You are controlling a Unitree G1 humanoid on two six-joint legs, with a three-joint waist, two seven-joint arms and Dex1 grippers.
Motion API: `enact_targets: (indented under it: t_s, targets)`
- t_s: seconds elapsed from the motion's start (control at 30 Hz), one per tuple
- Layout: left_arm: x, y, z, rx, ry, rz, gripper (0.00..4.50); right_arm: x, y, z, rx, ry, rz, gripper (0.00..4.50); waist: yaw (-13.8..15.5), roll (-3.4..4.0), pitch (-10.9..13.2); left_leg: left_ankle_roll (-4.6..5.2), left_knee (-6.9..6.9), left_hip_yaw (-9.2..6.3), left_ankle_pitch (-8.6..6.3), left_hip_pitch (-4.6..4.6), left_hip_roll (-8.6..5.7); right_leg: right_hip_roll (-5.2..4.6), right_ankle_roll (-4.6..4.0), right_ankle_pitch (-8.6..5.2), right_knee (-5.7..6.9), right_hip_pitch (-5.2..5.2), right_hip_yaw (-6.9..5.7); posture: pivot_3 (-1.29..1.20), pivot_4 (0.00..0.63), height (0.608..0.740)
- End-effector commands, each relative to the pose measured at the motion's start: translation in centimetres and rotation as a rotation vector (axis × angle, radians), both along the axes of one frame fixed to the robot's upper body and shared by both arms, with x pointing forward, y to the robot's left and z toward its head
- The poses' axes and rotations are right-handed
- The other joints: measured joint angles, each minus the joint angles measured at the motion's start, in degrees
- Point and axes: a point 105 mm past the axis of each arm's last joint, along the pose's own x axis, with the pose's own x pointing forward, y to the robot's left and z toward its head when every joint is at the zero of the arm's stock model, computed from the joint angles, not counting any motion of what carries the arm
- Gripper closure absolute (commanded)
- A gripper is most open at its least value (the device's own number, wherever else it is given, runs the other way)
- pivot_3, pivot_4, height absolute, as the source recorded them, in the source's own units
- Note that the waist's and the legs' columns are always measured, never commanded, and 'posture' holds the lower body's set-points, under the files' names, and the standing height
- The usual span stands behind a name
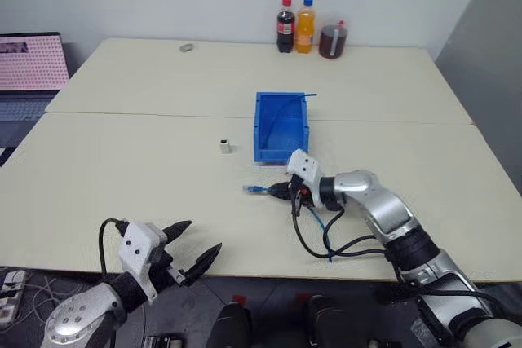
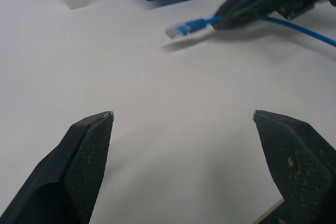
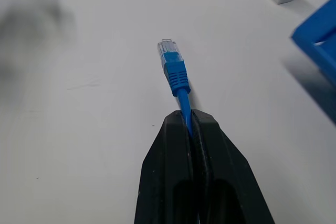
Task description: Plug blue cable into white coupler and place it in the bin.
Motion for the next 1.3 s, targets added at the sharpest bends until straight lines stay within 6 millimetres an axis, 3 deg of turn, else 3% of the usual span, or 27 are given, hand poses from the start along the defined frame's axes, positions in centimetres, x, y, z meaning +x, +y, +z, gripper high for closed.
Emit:
enact_targets:
  t_s: [0.03,0.1,0.23,0.37,0.53,0.6,0.63,0.7,0.8,0.9,1.1,1.3]
  targets:
    - [-0.2,-0.9,1.0,-0.02,-0.067,0.049,0.0,-0.3,1.1,0.2,-0.017,-0.053,0.078,4.42,-0.04,0.0,0.0,0.0,-0.01,0.03,0.0,0.01,0.01,0.01,0.0,0.0,0.0,-0.01,0.01,0.0,0.15,0.74]
    - [-0.3,-1.1,0.9,-0.02,-0.068,0.057,0.0,-0.5,1.2,-0.2,-0.028,-0.055,0.095,4.42,-0.09,0.0,0.0,0.0,-0.01,0.03,0.0,0.03,0.04,0.05,0.04,0.02,0.03,-0.01,0.0,0.0,0.15,0.74]
    - [-0.5,-1.7,0.7,-0.022,-0.053,0.029,0.0,-0.9,1.5,-0.4,-0.011,-0.028,0.11,3.59,-0.47,0.0,0.0,0.01,-0.08,-0.04,0.0,0.07,0.12,0.16,-0.02,-0.01,0.09,-0.02,-0.05,0.0,0.15,0.74]
    - [0.2,-0.6,0.2,0.029,-0.039,0.007,0.0,-0.5,0.7,-0.1,0.006,-0.022,0.064,2.58,-0.67,0.0,0.0,0.01,-0.08,-0.06,0.0,0.07,0.12,0.16,-0.03,-0.01,0.1,-0.02,-0.07,0.0,0.15,0.74]
    - [3.4,0.5,1.5,0.102,-0.075,-0.102,0.0,-1.0,-1.3,2.0,0.076,0.01,-0.008,1.35,0.05,0.0,0.0,0.0,-0.03,-0.13,0.0,0.03,0.07,0.14,-0.01,-0.01,0.12,-0.02,-0.15,0.0,0.15,0.74]
    - [4.9,0.3,2.1,0.119,-0.077,-0.178,0.0,-2.0,-2.4,3.1,0.121,0.034,-0.03,0.99,0.13,0.0,0.0,0.0,-0.02,-0.13,0.0,0.0,0.06,0.13,0.01,0.0,0.11,-0.02,-0.15,0.0,0.15,0.74]
    - [5.4,0.1,2.3,0.125,-0.074,-0.224,0.0,-2.7,-2.9,3.6,0.142,0.045,-0.037,0.51,0.19,0.0,0.0,0.0,-0.03,-0.14,0.0,-0.01,0.06,0.13,0.01,0.01,0.1,-0.01,-0.16,0.0,0.15,0.74]
    - [6.6,-0.5,2.3,0.151,-0.07,-0.308,0.0,-3.9,-3.8,4.4,0.164,0.064,-0.048,0.02,0.2,0.0,0.0,0.0,-0.03,-0.2,0.0,-0.06,0.03,0.12,0.0,0.0,0.09,-0.04,-0.21,0.0,0.15,0.74]
    - [7.6,-1.7,1.6,0.187,-0.03,-0.474,0.0,-5.7,-5.0,5.4,0.183,0.066,-0.047,0.02,0.08,0.02,0.01,0.0,-0.06,-0.14,0.0,-0.06,0.02,0.12,0.0,0.0,0.06,-0.03,-0.17,0.0,0.15,0.74]
    - [8.0,-2.1,0.5,0.253,0.012,-0.617,0.0,-6.4,-5.8,6.0,0.21,0.078,-0.08,0.02,-0.65,0.02,0.01,0.0,-0.08,-0.11,0.0,-0.04,0.06,0.15,0.0,0.0,0.06,-0.04,-0.15,0.0,0.15,0.74]
    - [10.9,-2.1,-2.1,0.422,0.029,-0.793,0.0,-5.9,-7.6,6.2,0.241,0.093,-0.238,0.02,-0.36,0.02,0.01,0.01,-0.05,-0.19,0.01,-0.02,0.08,0.24,-0.01,-0.01,0.13,-0.03,-0.23,0.0,0.15,0.74]
    - [12.0,-3.1,-2.7,0.43,0.009,-0.909,0.0,-5.8,-9.2,5.6,0.232,0.092,-0.332,0.02,0.16,0.03,-0.02,0.02,-0.03,-0.12,0.0,-0.06,0.01,0.17,0.0,0.0,0.08,0.0,-0.16,0.0,0.15,0.74]
